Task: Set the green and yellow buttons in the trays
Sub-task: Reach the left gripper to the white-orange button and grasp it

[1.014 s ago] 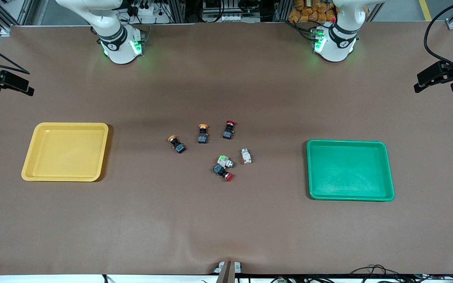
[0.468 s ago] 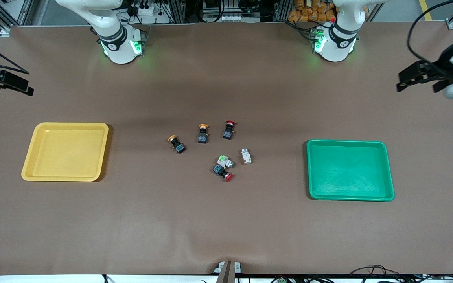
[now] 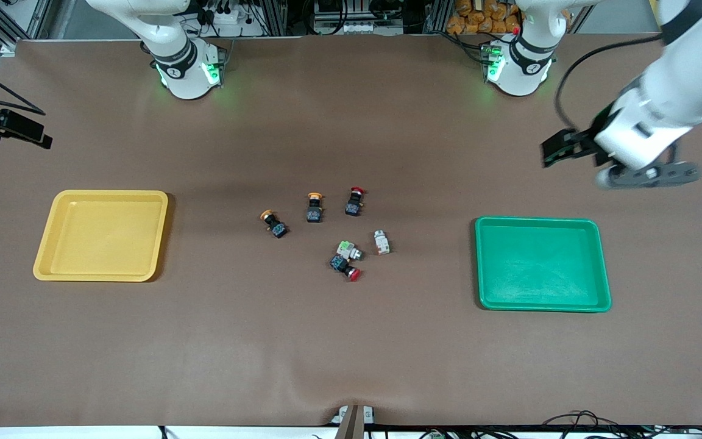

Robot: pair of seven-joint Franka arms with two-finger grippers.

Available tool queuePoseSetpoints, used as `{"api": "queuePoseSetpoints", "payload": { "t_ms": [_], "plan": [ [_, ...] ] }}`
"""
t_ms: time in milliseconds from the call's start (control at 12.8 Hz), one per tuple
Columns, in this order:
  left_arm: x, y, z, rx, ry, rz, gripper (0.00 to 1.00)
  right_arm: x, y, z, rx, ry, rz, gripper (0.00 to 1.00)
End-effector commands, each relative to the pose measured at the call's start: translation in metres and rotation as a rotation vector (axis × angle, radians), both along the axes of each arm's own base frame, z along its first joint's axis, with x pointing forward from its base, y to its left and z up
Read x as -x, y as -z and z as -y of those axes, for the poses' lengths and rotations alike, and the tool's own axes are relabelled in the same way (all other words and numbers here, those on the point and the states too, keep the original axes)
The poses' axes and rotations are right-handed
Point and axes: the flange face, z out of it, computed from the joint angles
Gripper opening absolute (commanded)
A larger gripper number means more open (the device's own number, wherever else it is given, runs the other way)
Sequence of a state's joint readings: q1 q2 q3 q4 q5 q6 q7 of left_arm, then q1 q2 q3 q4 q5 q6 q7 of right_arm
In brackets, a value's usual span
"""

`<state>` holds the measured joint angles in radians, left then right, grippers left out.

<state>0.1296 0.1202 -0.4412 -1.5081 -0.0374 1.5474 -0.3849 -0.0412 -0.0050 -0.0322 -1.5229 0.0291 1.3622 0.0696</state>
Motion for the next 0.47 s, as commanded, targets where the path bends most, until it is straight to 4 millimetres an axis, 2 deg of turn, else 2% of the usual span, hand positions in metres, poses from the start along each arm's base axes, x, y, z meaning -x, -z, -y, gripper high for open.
{"api": "queuePoseSetpoints", "payload": {
  "t_ms": [0,234,390],
  "plan": [
    [-0.011,0.033,0.053,-0.025,-0.039,0.015,1.0,0.001,-0.004,0.003,0.01,0.006,0.0,1.0],
    [-0.018,0.106,0.132,-0.074,-0.102,0.026,1.0,0.001,-0.004,0.003,0.01,0.006,0.0,1.0],
    [-0.017,0.151,0.175,-0.085,-0.112,0.05,1.0,0.001,-0.004,0.003,0.01,0.006,0.0,1.0]
  ]
}}
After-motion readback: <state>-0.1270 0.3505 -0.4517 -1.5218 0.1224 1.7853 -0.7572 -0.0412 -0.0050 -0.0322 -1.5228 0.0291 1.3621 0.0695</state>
